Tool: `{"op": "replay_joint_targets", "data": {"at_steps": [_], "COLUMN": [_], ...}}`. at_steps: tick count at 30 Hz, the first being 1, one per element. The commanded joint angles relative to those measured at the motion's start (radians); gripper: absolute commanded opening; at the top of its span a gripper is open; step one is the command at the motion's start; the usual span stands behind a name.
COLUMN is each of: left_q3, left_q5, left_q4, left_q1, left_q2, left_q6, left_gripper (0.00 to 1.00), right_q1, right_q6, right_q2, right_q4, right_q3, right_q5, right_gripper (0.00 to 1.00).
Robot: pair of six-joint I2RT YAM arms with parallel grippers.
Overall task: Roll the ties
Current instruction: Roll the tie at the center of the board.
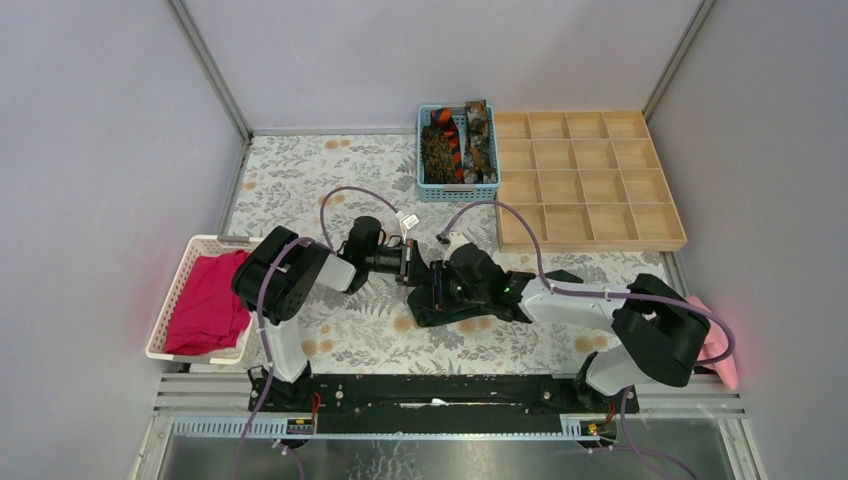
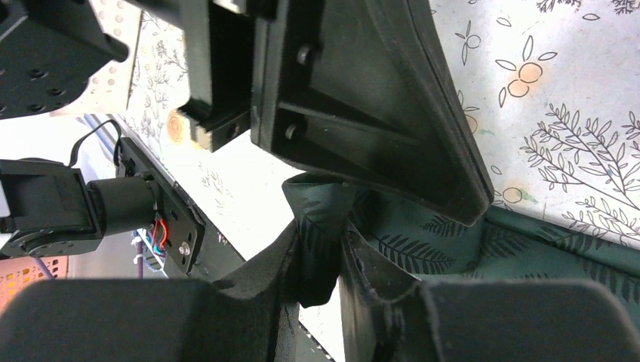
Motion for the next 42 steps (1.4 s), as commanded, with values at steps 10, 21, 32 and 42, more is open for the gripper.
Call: {"op": "replay_joint_targets", "data": {"at_steps": [10,21,32,42], "left_q3": [0.075,0.108,0.099,0.097], "left_q5": [0.045,0.077,0.09,0.082], "left_q4": [-0.266,-0.266,-0.264,-0.285], "left_q1": [-0.007,-0.033,-0.054,-0.06], "left_q2": [-0.042,-0.008,-0.009,-0.013], "left_q6": [0.192,0.204,0.211,0.226], "left_gripper": [0.0,0.0,0.0,0.0], "right_q1": [0.008,0.005,-0.01,-0.061], "right_q6": [-0.013,-0.035,-0.018,-0.017], "right_q2": [-0.11,-0.205,-0.197,-0.263], "right_q4": [-0.004,-0.05,-0.029,-0.087], "right_q3": [-0.055,-0.071,-0.085,-0.12], "right_q5": [0.119,0.182,0.208,0.26], "right_gripper": [0.26,0.26,0.26,0.26]}}
